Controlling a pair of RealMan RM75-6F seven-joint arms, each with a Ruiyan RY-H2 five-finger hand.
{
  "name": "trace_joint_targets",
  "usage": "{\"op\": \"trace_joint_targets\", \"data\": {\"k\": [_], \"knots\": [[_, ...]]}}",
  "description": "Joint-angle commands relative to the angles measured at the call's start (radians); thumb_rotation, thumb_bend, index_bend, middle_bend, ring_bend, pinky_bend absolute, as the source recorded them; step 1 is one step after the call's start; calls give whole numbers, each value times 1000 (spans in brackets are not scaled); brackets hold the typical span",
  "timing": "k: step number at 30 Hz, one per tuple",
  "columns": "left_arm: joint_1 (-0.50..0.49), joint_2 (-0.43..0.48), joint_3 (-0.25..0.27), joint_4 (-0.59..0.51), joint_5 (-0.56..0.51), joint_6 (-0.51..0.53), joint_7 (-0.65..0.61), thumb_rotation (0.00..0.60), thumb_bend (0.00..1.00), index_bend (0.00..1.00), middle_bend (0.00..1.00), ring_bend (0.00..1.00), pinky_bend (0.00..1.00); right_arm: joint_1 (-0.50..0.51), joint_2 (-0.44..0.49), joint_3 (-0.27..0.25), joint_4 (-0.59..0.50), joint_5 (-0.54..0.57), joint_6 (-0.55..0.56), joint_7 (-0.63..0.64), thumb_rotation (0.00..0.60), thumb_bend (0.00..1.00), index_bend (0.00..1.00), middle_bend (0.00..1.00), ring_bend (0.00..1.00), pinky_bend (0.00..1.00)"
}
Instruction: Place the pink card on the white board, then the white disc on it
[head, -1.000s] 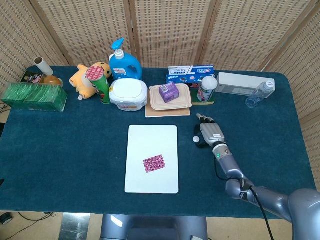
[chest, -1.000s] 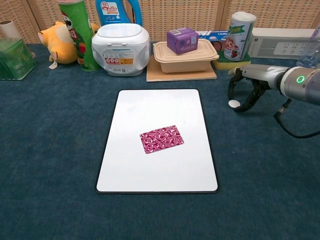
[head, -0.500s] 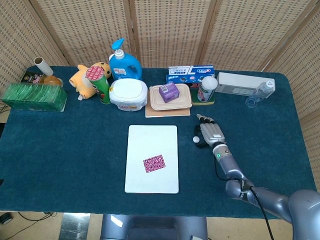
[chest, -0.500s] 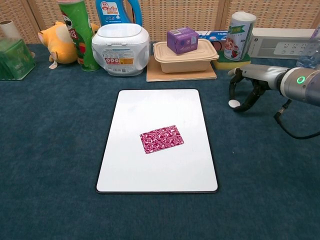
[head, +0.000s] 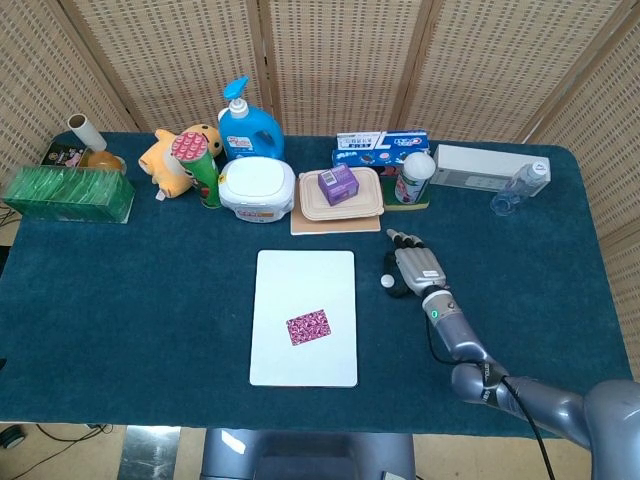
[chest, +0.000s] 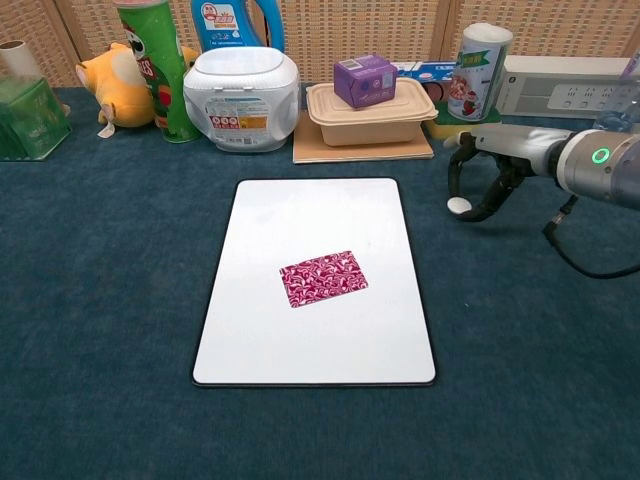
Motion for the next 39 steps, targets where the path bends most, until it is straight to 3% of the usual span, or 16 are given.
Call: {"op": "trace_joint_targets", "data": {"k": [1,7,17,29,39], "knots": [[0,0,0,0,1,0,0,600,0,0,0,0,0,3,33,5,-86,-22,28,-22,600,333,548,32,0,0],[0,0,2,-1,4,1,1,600,0,0,0,0,0,16,61,-5,-265,-55,61,-73,600,339,549,34,0,0],[-3,6,2,1,1,-9,-13,600,0,0,0,0,0,64,2,-28,-378,-40,95,-183,600,343,549,36,0,0],[-1,12,4,19,5,-7,-48,600,0,0,0,0,0,133,-137,-24,-338,71,147,-314,600,343,549,36,0,0],[-1,10,10,30,17,-7,-52,600,0,0,0,0,0,174,-202,22,-248,207,183,-372,600,346,550,39,0,0]]}}
